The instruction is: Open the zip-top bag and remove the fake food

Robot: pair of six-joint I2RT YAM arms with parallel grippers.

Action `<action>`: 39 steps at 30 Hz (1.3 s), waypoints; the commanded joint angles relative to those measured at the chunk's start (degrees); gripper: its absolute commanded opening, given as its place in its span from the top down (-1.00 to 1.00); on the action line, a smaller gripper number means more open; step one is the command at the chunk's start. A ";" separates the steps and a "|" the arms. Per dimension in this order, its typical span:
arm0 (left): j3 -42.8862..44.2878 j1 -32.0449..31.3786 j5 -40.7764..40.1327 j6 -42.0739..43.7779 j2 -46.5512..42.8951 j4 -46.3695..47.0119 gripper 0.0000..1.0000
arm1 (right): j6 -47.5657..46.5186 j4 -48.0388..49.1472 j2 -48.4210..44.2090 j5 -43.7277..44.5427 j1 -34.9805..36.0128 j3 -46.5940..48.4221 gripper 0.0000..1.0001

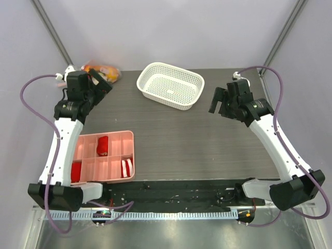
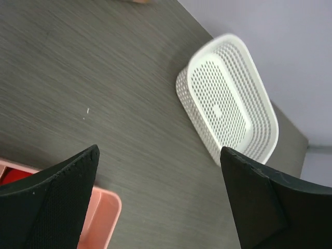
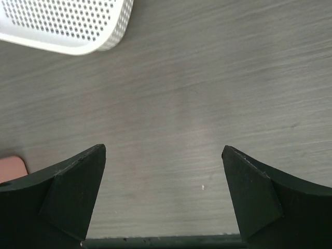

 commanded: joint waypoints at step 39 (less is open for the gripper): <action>-5.88 24.73 4.16 -59.46 36.62 66.84 0.35 | -9.48 1.39 6.65 4.16 1.67 11.64 -0.99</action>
